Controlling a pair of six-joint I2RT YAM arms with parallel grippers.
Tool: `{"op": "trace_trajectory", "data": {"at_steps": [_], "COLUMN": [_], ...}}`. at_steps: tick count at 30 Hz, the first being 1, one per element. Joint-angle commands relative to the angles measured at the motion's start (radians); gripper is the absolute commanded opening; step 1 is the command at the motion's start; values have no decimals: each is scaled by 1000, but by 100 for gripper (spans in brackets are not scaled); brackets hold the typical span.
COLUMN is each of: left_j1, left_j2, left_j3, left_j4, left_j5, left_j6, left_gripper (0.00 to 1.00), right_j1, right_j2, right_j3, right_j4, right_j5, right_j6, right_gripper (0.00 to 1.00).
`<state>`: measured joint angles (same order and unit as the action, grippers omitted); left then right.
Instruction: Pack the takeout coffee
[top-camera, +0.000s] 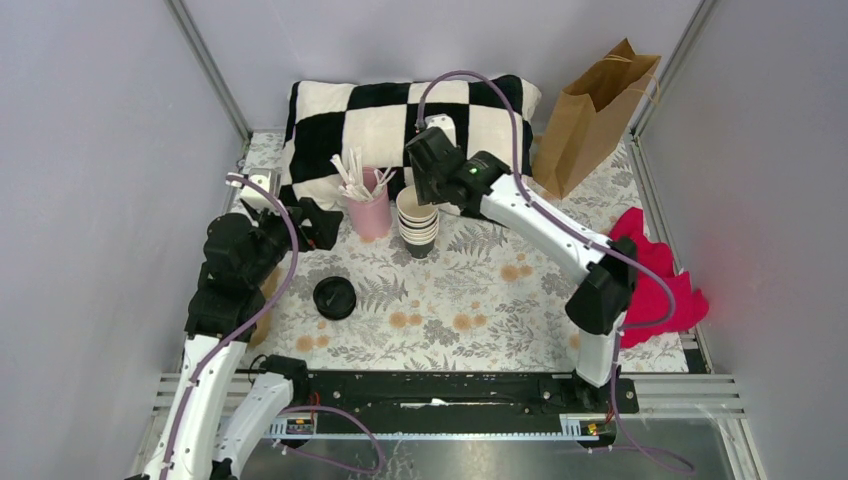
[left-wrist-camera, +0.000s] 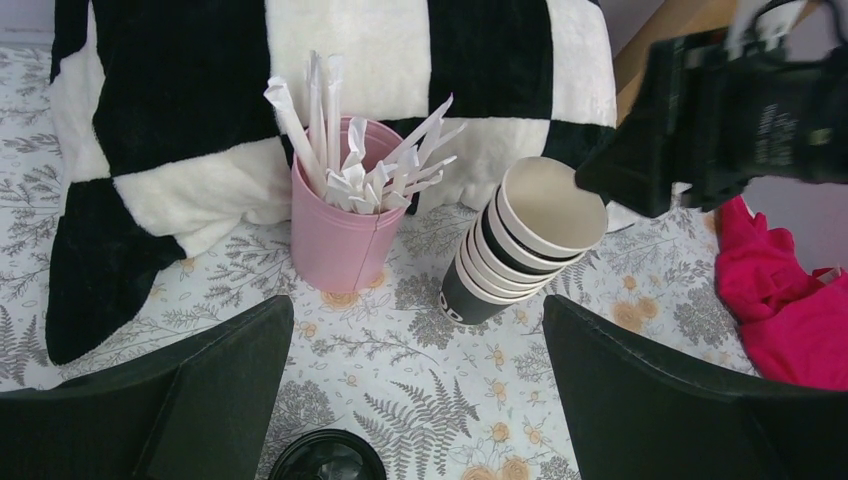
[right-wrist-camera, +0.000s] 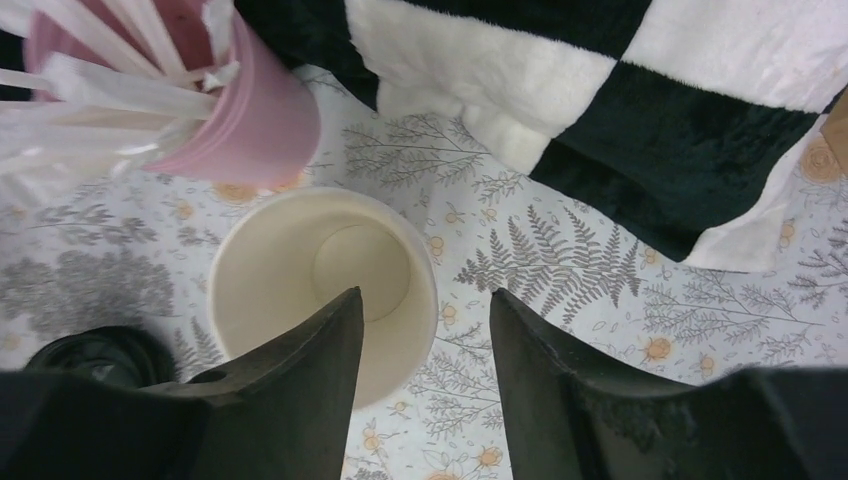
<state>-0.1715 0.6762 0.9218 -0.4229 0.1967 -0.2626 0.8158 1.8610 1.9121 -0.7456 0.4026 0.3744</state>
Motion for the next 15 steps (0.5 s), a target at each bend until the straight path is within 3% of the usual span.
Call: {"op": "trace_trajectory", "data": {"at_steps": [1, 15], "left_j1": [-25, -52], "left_j2": [-23, -33], "left_j3": [3, -1], "left_j4": [36, 28], "left_j5": [-61, -71], "left_j6": [29, 36], "left_gripper": [99, 99], "right_j1": [21, 28], "right_j2": [58, 105], "right_j3": [67, 95], "right_j4": [-68, -52], "right_j5": [115, 109], "right_j6": [6, 1], "right_gripper": [53, 21]}}
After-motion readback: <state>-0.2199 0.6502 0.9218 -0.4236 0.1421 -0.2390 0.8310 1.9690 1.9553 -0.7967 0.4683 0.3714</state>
